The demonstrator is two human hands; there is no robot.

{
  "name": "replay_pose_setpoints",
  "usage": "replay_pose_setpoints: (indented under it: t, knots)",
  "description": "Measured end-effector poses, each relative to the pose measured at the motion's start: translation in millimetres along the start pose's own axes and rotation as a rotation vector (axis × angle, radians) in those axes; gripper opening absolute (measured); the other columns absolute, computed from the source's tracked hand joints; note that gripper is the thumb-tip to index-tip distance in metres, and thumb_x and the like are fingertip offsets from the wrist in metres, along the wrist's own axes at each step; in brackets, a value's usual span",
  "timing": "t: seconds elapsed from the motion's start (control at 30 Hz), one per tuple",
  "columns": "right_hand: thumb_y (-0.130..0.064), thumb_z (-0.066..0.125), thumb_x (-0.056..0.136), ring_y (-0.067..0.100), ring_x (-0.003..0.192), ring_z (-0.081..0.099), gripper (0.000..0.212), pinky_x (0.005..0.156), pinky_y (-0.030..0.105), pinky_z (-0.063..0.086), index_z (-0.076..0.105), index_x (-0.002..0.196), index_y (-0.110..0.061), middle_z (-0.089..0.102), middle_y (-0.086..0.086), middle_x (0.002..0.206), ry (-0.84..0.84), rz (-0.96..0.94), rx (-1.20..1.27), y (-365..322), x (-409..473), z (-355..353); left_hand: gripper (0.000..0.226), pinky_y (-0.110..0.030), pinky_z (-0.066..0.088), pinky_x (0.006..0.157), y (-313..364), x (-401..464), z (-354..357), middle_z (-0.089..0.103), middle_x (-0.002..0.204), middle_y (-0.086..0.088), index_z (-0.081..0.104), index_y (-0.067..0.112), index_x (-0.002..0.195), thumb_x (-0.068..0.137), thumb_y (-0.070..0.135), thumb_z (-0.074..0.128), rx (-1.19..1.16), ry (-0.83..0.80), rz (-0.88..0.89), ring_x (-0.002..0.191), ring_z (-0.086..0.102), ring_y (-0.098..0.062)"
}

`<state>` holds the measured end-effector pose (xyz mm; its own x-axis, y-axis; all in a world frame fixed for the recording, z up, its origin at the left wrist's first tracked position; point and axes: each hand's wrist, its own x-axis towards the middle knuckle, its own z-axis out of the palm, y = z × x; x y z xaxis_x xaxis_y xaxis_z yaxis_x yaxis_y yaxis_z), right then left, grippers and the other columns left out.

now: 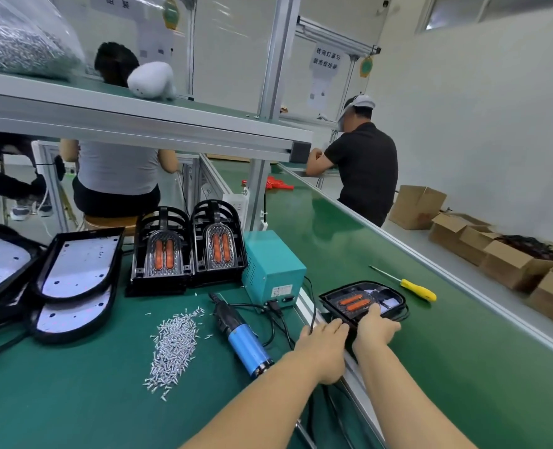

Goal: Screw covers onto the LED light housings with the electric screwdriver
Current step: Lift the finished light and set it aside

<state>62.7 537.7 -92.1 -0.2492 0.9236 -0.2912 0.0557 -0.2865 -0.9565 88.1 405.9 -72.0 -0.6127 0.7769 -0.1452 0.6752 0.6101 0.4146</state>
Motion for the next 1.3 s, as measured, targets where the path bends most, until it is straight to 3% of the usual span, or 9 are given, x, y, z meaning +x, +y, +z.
replay_pose_setpoints:
  t: [0.2, 0.37, 0.6, 0.7, 0.8, 1.1, 1.2, 1.3]
  knots:
    - [-0.027, 0.045, 0.102, 0.040, 0.134, 0.037, 0.056, 0.108, 0.050, 0.033, 0.024, 0.144, 0.003, 0.037, 0.025, 0.148, 0.070, -0.006, -0.311, -11, 13, 2, 0.062, -0.052, 0.005, 0.117, -4, -2, 13, 0.010, 0.159, -0.006, 0.014, 0.011, 0.151, 0.093, 0.007, 0.035, 0.095, -0.117, 0.009, 0.145, 0.008, -0.026]
    - [-0.020, 0.043, 0.102, 0.034, 0.139, 0.027, 0.058, 0.113, 0.044, 0.026, 0.017, 0.149, 0.002, 0.023, 0.018, 0.155, 0.064, -0.047, -0.618, -16, 29, -7, 0.043, -0.049, 0.016, 0.115, -5, -2, 9, 0.031, 0.147, -0.011, 0.035, 0.005, 0.139, 0.096, 0.010, 0.033, 0.106, -0.078, 0.005, 0.137, 0.025, -0.030]
    - [-0.031, 0.031, 0.106, 0.028, 0.143, 0.022, 0.057, 0.118, 0.045, 0.012, 0.015, 0.152, -0.002, 0.022, 0.015, 0.158, 0.039, -0.201, -0.986, -18, 22, -3, 0.051, -0.043, 0.008, 0.119, -18, -14, -3, 0.018, 0.157, -0.007, 0.023, 0.010, 0.148, 0.098, 0.014, 0.033, 0.113, 0.058, 0.010, 0.143, 0.017, -0.024]
    - [-0.038, 0.028, 0.105, 0.028, 0.146, 0.015, 0.063, 0.119, 0.049, 0.005, 0.013, 0.153, -0.001, 0.017, 0.016, 0.160, 0.038, -0.196, -1.070, -26, 18, -2, 0.046, -0.043, 0.010, 0.118, -27, -20, -10, 0.021, 0.156, -0.007, 0.026, 0.009, 0.146, 0.101, 0.020, 0.030, 0.087, 0.094, -0.006, 0.141, 0.020, -0.024]
    - [-0.036, 0.030, 0.104, 0.028, 0.148, 0.011, 0.063, 0.118, 0.053, 0.001, 0.015, 0.152, 0.000, 0.015, 0.016, 0.160, 0.021, -0.334, -1.083, -32, 0, 7, 0.050, -0.042, 0.008, 0.118, -33, -28, -16, 0.015, 0.159, -0.005, 0.020, 0.010, 0.149, 0.102, 0.023, 0.029, 0.071, 0.124, -0.009, 0.144, 0.015, -0.021]
    - [-0.037, 0.023, 0.106, 0.020, 0.151, 0.006, 0.058, 0.116, 0.058, -0.001, 0.015, 0.155, -0.008, 0.012, 0.006, 0.164, -0.405, -0.770, -1.104, -17, -117, 51, 0.061, -0.048, -0.003, 0.117, -79, -81, -32, 0.009, 0.160, 0.003, 0.012, 0.022, 0.152, 0.098, 0.028, 0.040, 0.068, 0.345, -0.208, 0.146, 0.003, -0.018]
    - [-0.039, 0.020, 0.106, 0.018, 0.151, 0.004, 0.059, 0.117, 0.057, -0.003, 0.010, 0.156, -0.010, 0.008, 0.004, 0.165, -0.522, -0.873, -1.107, -8, -163, 58, 0.058, -0.043, -0.003, 0.117, -100, -110, -36, 0.015, 0.158, 0.007, 0.019, 0.023, 0.150, 0.097, 0.025, 0.041, 0.055, 0.482, -0.277, 0.145, 0.006, -0.013]
    - [-0.040, 0.018, 0.106, 0.016, 0.151, 0.005, 0.057, 0.117, 0.055, -0.007, 0.011, 0.156, -0.014, 0.010, 0.001, 0.164, -0.683, -0.992, -1.064, 4, -207, 60, 0.050, -0.034, 0.006, 0.116, -124, -146, -41, 0.035, 0.149, 0.008, 0.039, 0.023, 0.141, 0.092, 0.019, 0.046, 0.026, 0.736, -0.323, 0.140, 0.021, -0.011]
